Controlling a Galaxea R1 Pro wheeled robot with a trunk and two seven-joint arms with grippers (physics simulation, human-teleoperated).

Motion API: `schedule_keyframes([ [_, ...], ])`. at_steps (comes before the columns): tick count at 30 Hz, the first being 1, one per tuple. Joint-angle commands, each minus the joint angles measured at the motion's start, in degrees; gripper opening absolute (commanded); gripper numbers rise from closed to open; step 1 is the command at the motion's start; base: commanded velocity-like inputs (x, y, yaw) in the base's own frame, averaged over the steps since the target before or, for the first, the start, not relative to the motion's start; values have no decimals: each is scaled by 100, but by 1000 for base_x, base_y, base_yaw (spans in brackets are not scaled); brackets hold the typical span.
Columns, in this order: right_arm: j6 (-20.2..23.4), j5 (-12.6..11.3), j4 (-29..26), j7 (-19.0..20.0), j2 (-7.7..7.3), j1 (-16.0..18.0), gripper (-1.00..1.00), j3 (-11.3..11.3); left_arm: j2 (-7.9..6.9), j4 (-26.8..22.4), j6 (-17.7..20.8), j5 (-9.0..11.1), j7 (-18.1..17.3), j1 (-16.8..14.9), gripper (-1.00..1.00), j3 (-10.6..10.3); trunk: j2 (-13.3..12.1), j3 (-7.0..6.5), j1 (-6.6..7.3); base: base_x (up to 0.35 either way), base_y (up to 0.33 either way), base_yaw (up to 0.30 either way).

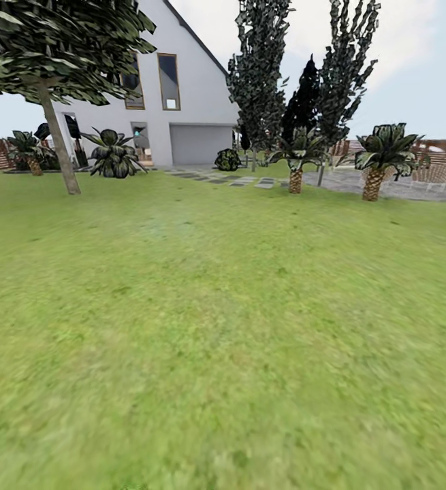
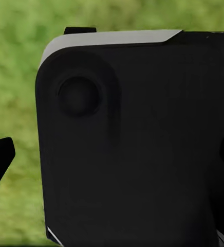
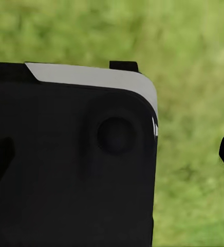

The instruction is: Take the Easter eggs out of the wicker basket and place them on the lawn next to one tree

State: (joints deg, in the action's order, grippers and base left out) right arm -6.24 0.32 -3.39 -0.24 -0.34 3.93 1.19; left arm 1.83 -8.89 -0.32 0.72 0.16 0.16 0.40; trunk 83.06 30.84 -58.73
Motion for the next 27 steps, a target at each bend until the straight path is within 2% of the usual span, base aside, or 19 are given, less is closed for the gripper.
schedule_keyframes([
  [1,-18,3,4,-2,-1,3,100,12,1,-8,-3,7,2,2,100,4,2,8,0,0,0,290],
  [27,-16,3,5,-2,-1,3,100,13,1,-8,-3,9,2,2,100,4,2,93,0,0,0,288],
])
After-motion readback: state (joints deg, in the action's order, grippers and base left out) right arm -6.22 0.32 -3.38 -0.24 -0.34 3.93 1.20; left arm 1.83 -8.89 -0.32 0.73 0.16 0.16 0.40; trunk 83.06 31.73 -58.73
